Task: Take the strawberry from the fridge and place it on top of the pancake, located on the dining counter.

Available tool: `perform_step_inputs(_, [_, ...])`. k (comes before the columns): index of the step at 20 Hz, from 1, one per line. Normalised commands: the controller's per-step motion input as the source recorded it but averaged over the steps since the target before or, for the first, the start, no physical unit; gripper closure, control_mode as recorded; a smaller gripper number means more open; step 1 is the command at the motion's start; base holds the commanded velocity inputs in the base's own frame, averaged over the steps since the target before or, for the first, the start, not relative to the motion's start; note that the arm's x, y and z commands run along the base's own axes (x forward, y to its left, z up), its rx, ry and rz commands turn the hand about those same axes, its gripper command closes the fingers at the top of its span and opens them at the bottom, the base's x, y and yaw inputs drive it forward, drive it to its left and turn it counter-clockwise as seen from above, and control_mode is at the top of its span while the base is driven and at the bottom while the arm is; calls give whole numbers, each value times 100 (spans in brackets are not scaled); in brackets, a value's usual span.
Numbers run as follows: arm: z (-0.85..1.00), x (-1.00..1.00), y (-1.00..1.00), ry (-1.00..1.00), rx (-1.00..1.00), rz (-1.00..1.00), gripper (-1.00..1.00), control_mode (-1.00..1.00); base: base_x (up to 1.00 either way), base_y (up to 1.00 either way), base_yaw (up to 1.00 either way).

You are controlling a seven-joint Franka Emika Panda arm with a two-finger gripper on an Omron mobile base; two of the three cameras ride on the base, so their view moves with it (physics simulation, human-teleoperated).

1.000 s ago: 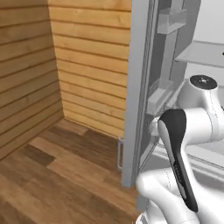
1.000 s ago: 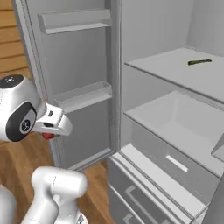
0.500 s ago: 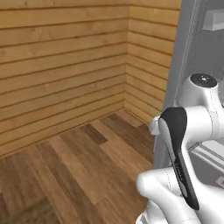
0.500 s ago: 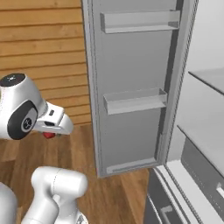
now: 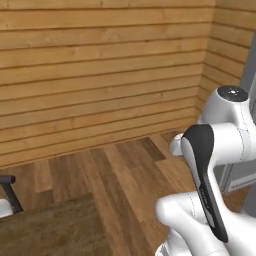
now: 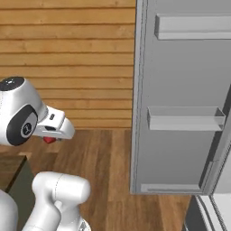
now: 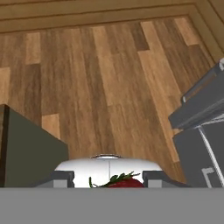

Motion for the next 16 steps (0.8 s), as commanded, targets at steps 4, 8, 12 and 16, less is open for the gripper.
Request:
perform_step_inputs(4, [0, 0, 0, 0, 0, 0, 100, 100, 71, 35, 7])
perform_step_inputs(8, [0, 0, 0, 0, 0, 0, 100, 100, 100, 47, 4])
perform_step_inputs(12, [0, 0, 0, 0, 0, 0, 100, 100, 100, 39, 5])
perform_step_inputs(16, [0, 0, 0, 0, 0, 0, 100, 100, 100, 6, 9])
